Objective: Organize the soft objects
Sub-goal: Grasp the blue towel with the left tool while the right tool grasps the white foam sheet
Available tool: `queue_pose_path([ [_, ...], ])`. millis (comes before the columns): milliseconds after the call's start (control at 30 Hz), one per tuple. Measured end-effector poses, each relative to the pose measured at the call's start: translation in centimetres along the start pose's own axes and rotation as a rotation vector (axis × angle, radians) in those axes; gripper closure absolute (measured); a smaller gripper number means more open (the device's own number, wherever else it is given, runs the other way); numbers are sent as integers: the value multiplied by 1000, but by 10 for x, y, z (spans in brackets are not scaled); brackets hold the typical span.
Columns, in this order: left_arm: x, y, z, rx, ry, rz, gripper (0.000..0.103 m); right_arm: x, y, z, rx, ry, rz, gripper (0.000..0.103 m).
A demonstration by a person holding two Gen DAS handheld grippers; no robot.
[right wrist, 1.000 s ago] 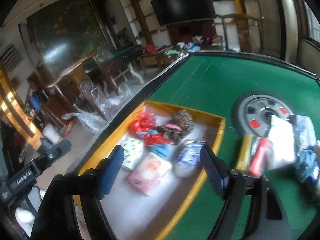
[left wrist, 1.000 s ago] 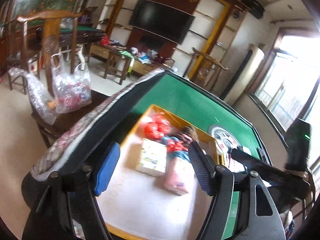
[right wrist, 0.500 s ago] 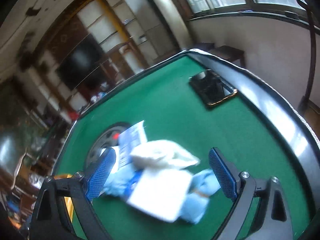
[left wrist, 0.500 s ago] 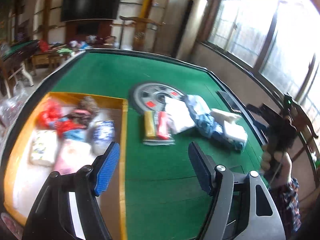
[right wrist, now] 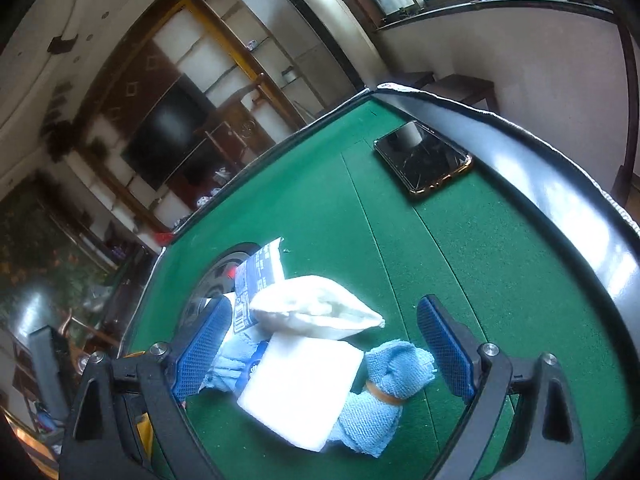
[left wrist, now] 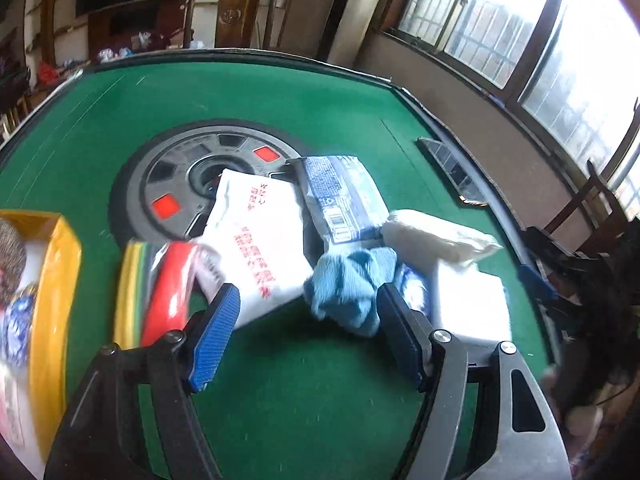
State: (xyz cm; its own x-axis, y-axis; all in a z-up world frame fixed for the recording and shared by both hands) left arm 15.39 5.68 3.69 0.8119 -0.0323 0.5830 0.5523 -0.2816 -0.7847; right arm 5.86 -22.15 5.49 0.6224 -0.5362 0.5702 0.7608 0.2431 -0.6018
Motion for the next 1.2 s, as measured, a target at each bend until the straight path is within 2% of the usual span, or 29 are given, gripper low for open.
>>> queue_pose_path([
  [67,2,12,-10,14,32,-5,33,1,3,-3,5,18,10,12],
  [267,8,37,-26,-8,69,-16,34,1,8,-1,9,17,20,12],
  [300,9,42,-29,-23,79,-2,49,1,8,0,6,7,20,12],
  [333,8,44,-32,-31,90,7,72,1,9,1,-3,-4,18,12],
  [400,1,42,-34,-39,81,39,73,1,9,1,-18,-17,16,12],
  [533,-8,11,-29,-89,68,34,74,1,11,-6,-20,9,26,12],
  [733,-14,-75,-4,-171,48,-96,73,1,12,-13,-26,25,34,12],
  [933,-27,-140,43,-135,42,-193,73,-3,22,-14,-15,31,84,12],
  [1067,-31,-164,84,-108,-19,-233,73,-5,12,3,25,-34,51,12],
  [1133,-30,-168,101,-101,-53,-248,73,-8,19,16,78,-69,107,12],
  [1200,-31,-171,117,-92,-87,-262,73,-18,34,29,125,-99,210,12],
])
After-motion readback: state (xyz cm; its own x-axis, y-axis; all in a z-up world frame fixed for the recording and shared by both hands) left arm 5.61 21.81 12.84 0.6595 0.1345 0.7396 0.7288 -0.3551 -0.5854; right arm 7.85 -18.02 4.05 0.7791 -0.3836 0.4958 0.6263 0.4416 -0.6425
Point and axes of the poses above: each gripper's, at about its wrist camera, not at the fingertips, and y roughly the way its jaws point, z to its left, x to its top, the point moved 4 cm from there along y, roughly the way its jaws point, and after that the axes turned 2 degrees about z, right-handed, at the moved point
